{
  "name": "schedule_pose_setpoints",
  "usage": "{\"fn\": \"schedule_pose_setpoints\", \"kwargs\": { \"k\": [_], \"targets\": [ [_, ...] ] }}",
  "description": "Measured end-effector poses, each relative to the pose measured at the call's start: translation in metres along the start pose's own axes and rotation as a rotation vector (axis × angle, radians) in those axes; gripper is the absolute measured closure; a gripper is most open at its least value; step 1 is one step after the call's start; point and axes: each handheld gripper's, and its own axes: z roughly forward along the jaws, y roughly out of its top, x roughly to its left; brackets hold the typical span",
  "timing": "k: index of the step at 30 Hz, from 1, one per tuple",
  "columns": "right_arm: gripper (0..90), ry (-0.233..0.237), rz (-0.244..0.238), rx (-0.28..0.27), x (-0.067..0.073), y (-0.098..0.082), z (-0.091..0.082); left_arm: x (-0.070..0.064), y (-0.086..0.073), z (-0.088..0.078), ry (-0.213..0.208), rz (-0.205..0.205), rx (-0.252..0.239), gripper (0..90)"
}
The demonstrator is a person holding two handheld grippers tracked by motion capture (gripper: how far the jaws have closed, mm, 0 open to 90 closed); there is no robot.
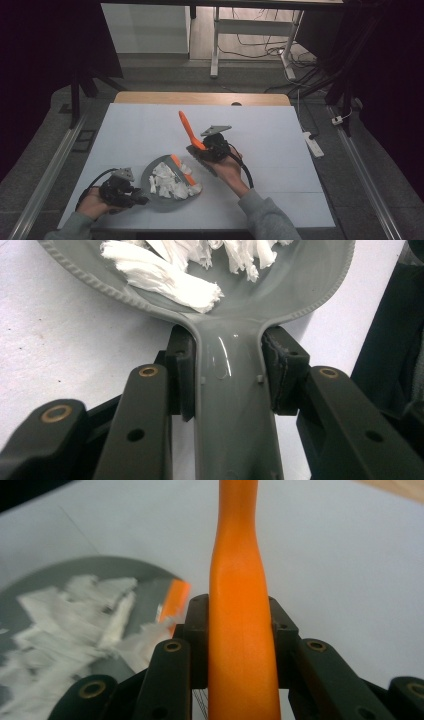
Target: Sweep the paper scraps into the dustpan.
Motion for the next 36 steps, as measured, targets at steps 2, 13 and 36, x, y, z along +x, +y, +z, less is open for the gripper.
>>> {"fn": "schedule_pose_setpoints", "kwargs": {
  "k": [2, 13, 36],
  "targets": [
    [70.6, -0.013, 0.014, 0.025, -0.002, -0.005, 0.006, -0.001, 0.000, 0.000, 0.000, -0.003, -0.001, 61.2],
    [70.6, 0.021, 0.010, 0.063, 0.024, -0.006, 0.025, -0.004, 0.002, 0.004, 0.008, -0.020, -0.007, 61.2],
    [70.6, 0.144, 0.009, -0.034, 0.058, 0.011, 0.015, -0.004, 0.002, 0.006, 0.011, -0.028, -0.022, 61.2]
  ]
}}
